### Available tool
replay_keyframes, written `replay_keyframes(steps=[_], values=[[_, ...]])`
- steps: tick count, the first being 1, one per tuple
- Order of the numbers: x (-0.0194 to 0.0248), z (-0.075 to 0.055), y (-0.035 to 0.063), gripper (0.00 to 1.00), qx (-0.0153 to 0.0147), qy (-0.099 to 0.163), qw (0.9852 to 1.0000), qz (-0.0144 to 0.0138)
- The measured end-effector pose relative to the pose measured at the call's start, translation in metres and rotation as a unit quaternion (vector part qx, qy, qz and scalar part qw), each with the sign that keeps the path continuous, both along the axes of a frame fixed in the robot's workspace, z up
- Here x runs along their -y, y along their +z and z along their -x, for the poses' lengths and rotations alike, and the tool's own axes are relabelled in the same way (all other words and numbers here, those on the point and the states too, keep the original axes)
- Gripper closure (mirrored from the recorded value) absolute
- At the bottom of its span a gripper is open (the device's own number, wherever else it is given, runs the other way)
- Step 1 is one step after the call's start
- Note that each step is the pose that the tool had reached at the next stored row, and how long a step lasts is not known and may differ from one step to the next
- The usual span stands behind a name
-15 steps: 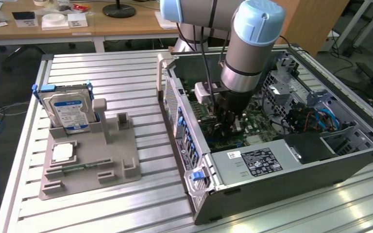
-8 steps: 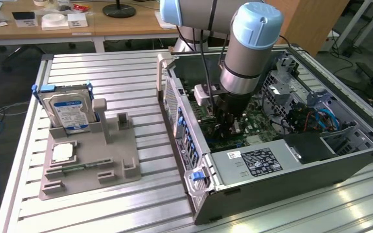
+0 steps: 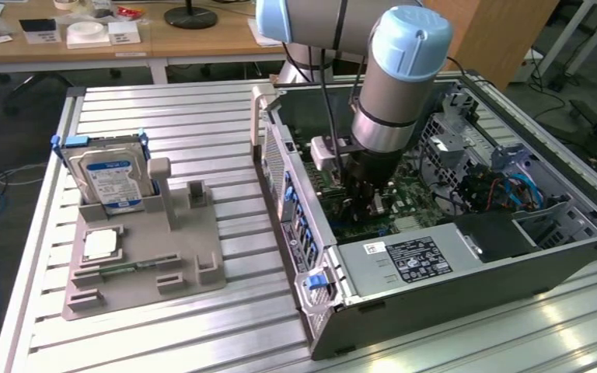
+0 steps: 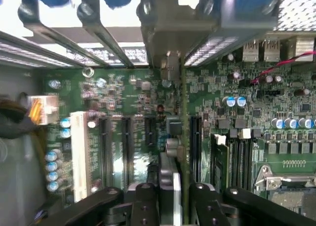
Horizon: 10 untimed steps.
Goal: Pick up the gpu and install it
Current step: 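Insert the gpu into the slot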
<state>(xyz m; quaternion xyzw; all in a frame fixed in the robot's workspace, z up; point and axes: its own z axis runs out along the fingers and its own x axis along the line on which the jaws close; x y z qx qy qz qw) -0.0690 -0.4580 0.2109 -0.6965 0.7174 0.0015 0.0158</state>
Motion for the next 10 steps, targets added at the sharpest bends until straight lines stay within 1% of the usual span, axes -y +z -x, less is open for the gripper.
replay_keyframes(steps=[1, 2, 3, 4, 6, 10], values=[[0.0001, 0.000, 0.0003, 0.65, -0.0001, 0.000, 1.0000, 0.0005], [0.0003, 0.000, 0.0012, 0.65, -0.0006, 0.000, 1.0000, 0.0015], [0.0004, 0.000, 0.0012, 0.58, -0.0006, 0.000, 1.0000, 0.0014], [0.0003, 0.000, 0.0014, 0.58, -0.0005, 0.000, 1.0000, 0.0013], [0.0004, 0.000, 0.0051, 0.58, -0.0006, 0.000, 1.0000, 0.0015], [0.0004, 0.000, 0.0222, 0.58, -0.0005, 0.000, 1.0000, 0.0015]])
